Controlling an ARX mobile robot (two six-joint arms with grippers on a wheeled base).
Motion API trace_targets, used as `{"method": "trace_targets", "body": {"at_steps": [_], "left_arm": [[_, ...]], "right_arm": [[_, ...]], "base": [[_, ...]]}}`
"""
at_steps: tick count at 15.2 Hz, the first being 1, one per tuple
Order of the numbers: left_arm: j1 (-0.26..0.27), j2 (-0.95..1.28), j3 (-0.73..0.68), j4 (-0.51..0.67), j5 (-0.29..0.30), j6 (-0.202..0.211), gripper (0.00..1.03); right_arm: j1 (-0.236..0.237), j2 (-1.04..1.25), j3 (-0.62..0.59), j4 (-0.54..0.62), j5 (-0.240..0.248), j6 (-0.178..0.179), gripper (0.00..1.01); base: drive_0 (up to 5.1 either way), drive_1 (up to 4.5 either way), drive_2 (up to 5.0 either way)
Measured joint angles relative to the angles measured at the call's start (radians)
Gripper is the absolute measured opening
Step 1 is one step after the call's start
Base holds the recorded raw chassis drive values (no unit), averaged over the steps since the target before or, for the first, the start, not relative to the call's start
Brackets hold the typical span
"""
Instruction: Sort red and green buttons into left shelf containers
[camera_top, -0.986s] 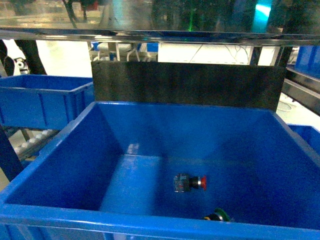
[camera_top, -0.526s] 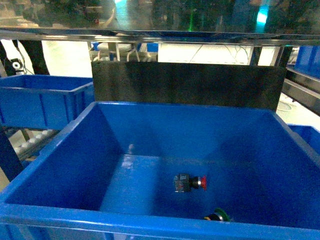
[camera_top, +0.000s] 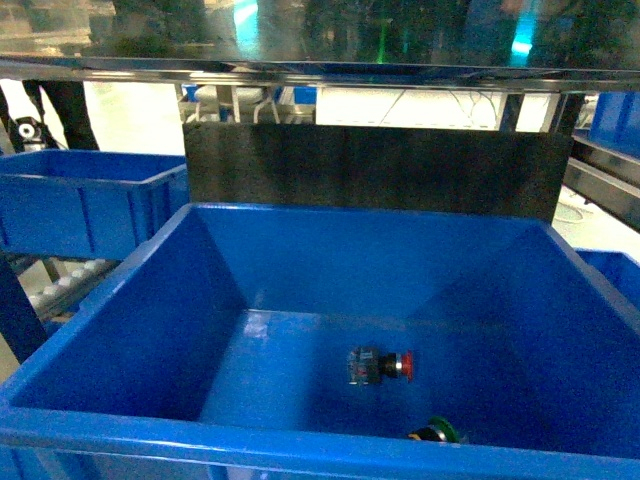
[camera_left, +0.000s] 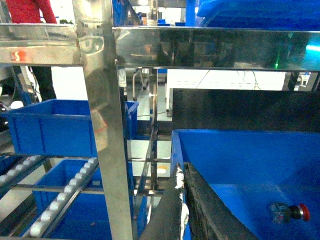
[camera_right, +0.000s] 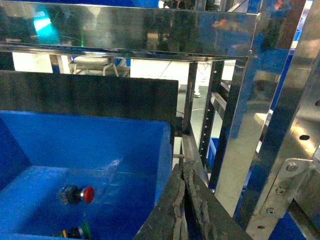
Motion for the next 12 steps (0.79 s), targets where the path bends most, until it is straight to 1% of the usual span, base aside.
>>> {"method": "trace_targets", "body": {"at_steps": [3,4,5,6,7,8,12], "left_arm": [[0.000,-0.048,-0.016,-0.029,0.000,0.000,0.02],[0.000,-0.064,-0.027,-0.020,0.000,0.000,0.02],[0.000,-0.100,-0.044,-0.059,0.000,0.000,0.02],[0.000,-0.201,-0.044,-0.190,0.000,0.000,0.02],[0.000,-0.238,-0.041,-0.174,0.001,0.001,0.02],[0.000,-0.240,-0.044,-0.202,0.002,0.001,0.02],[0.000,-0.240,-0.044,-0.193,0.000,0.001,0.02]], "right_arm": [[0.000,0.000,0.000,0.000,0.000,0.000,0.02],[0.000,0.000,0.000,0.000,0.000,0.000,0.02],[0.000,0.000,0.000,0.000,0.000,0.000,0.02],[0.000,0.000,0.000,0.000,0.000,0.000,0.02],[0.000,0.000,0.000,0.000,0.000,0.000,0.02],[0.000,0.000,0.000,0.001,-0.001,0.000,0.02],[0.000,0.000,0.000,0.000,0.000,0.000,0.02]], "base": [[0.0,0.00,0.0],[0.0,0.00,0.0],[0.0,0.00,0.0],[0.0,0.00,0.0],[0.0,0.00,0.0],[0.0,0.00,0.0],[0.0,0.00,0.0]]}}
